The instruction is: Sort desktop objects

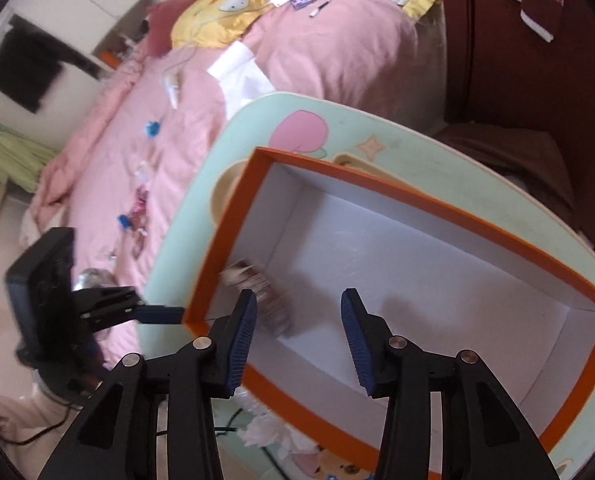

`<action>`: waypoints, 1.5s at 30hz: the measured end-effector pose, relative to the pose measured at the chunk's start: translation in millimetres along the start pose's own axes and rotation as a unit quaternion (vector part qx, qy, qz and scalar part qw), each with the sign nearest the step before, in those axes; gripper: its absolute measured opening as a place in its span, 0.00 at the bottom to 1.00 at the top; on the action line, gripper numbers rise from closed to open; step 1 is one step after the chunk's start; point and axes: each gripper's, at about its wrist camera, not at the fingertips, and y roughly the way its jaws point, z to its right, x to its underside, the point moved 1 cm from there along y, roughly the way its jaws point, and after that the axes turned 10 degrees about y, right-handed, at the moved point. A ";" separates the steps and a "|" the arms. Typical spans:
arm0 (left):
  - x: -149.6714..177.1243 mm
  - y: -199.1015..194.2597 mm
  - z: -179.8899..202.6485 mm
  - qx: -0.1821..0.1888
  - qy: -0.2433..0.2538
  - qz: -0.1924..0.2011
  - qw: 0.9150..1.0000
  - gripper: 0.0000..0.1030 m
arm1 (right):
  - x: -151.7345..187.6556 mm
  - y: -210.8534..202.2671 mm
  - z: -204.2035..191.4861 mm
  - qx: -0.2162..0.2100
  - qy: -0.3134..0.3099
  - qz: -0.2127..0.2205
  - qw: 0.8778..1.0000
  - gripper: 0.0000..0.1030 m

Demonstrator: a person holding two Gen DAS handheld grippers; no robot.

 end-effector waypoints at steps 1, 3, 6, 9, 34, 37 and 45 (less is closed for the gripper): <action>-0.4 -0.2 -0.6 0.000 0.000 0.002 1.000 0.62 | 1.3 -2.5 -0.7 -0.013 0.000 -0.002 1.000 0.43; -4.2 -5.6 -4.1 0.002 0.001 0.006 1.000 0.62 | 3.4 3.4 -7.7 -0.013 -0.016 -0.016 1.000 0.43; -7.1 -5.9 -5.5 0.004 -0.005 0.011 1.000 0.62 | 7.6 17.2 -18.1 0.011 -0.035 -0.034 0.999 0.43; -7.3 -3.7 -6.4 0.004 -0.012 0.015 1.000 0.62 | 2.1 33.0 -6.8 0.033 -0.007 -0.053 0.998 0.51; -11.6 5.3 0.2 -0.001 -0.014 0.017 1.000 0.62 | 0.5 50.7 -3.6 0.222 -0.019 -0.021 0.975 0.60; -14.3 5.2 4.5 -0.002 -0.011 0.021 1.000 0.62 | 3.6 48.9 -7.9 0.236 -0.044 0.002 0.971 0.42; -13.2 -1.9 9.7 -0.009 -0.002 0.031 0.999 0.62 | 13.7 -29.6 9.6 0.119 0.002 0.093 0.989 0.41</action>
